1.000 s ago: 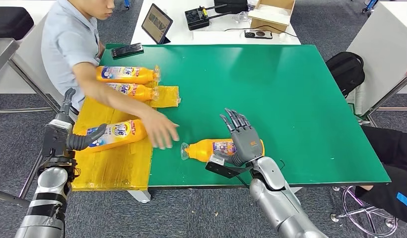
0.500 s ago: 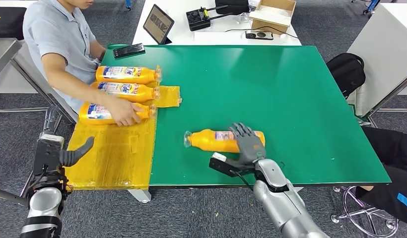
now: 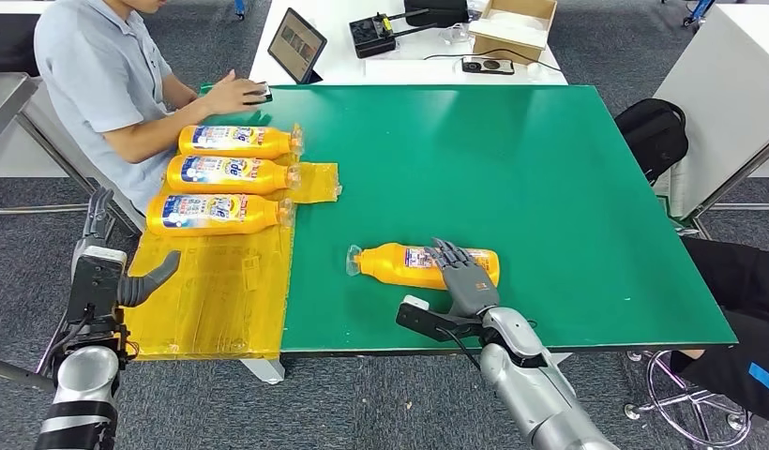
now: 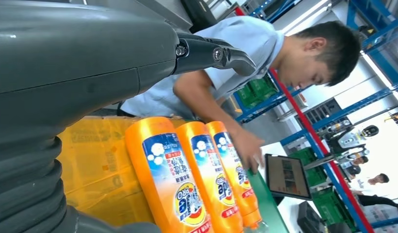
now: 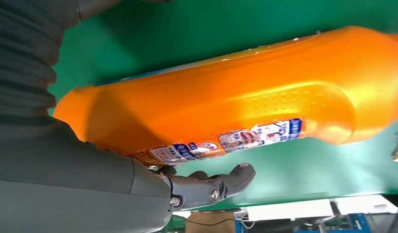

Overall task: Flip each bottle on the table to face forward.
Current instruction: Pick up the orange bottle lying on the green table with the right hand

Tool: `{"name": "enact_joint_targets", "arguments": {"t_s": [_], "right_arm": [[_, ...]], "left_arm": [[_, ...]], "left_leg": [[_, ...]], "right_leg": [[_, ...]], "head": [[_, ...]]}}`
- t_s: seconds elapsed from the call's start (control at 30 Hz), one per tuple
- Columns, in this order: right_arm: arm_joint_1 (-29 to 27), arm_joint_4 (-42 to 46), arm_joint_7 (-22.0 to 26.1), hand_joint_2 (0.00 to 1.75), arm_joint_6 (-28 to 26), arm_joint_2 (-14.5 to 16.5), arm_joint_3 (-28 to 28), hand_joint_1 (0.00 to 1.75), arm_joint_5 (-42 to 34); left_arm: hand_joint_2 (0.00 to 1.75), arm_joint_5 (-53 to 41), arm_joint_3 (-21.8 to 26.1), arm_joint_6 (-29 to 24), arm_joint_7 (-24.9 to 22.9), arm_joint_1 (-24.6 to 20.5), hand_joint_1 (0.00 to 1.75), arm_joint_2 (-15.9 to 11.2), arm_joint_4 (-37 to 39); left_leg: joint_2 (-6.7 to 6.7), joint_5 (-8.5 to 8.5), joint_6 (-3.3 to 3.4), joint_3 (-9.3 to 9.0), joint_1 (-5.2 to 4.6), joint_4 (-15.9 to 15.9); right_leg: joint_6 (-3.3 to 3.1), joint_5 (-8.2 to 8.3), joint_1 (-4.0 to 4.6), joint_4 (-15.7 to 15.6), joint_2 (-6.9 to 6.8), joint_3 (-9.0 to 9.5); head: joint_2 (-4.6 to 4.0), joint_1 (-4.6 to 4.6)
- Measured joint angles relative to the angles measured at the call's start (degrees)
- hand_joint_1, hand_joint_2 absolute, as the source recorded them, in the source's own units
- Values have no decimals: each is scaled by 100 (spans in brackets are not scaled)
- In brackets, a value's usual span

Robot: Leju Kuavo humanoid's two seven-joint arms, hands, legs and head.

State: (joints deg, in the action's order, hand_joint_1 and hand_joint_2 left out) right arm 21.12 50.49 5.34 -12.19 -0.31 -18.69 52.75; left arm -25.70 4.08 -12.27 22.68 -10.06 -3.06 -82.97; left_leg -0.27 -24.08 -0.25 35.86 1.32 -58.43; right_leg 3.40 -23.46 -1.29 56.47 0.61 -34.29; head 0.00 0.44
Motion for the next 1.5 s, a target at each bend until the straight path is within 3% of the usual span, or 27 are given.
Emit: {"name": "enact_joint_targets", "arguments": {"t_s": [0.17, 0.4, 0.8, 1.1, 1.13, 1.23, 1.27, 1.4, 1.5], "right_arm": [[-6, 10, -590, 175, -364, -9, -87, 0, 618], [-8, 98, -877, 175, -387, -26, -102, 0, 1082], [126, 98, -969, 175, -358, -54, -98, 0, 1238], [539, -495, -1051, 175, 97, -48, -67, 4, 924], [619, -616, -1086, 175, 193, -48, -64, 19, 891], [885, -1012, -1233, 175, 399, -46, -60, 107, 853], [960, -1133, -1267, 175, 427, -43, -61, 129, 852], [1202, -1543, -1313, 175, 519, -40, -61, 169, 827], [1342, -1761, -1274, 175, 614, -42, -61, 175, 768]], "left_arm": [[175, -74, -114, 76, -50, 27, 0, 0, -205], [175, 328, -289, 615, -204, 78, 0, 16, -317], [175, 498, -312, 763, -302, 60, 0, 42, -315], [175, 505, -387, 866, -413, -67, 0, 46, -211], [175, 510, -403, 879, -428, -99, 0, 47, -179], [175, 509, -439, 922, -497, -202, 0, 45, -45], [175, 499, -450, 932, -525, -226, 0, 43, 3], [175, 418, -508, 980, -664, -274, 0, -15, 177], [175, 321, -566, 1035, -782, -313, 0, -106, 306]], "left_leg": [[-6, 0, 0, 1, 0, 0], [-3, 0, 0, 2, -1, 0], [-2, 0, 0, 4, -1, 0], [-1, 0, 0, 4, -1, 0], [-1, 0, 0, 3, -1, 0], [1, 0, 0, -4, 0, 0], [0, 0, 0, -7, 0, 0], [-4, 3, 4, -12, -1, 0], [-3, 5, 6, -17, -2, 0]], "right_leg": [[1, 0, 0, 0, -2, 2], [1, 0, -1, 0, 0, 0], [1, 0, -1, 0, 0, -2], [1, 0, -1, 0, 0, -3], [1, 0, 0, 0, 1, -2], [1, 0, 0, 0, 1, 2], [1, 0, 0, -1, 1, 4], [1, 0, -1, -1, -2, 11], [3, 2, -2, -2, -1, 16]], "head": [[0, 1], [0, 1], [0, -1], [0, -1], [0, 0], [0, -1], [0, -1], [0, -1], [0, -1]]}}
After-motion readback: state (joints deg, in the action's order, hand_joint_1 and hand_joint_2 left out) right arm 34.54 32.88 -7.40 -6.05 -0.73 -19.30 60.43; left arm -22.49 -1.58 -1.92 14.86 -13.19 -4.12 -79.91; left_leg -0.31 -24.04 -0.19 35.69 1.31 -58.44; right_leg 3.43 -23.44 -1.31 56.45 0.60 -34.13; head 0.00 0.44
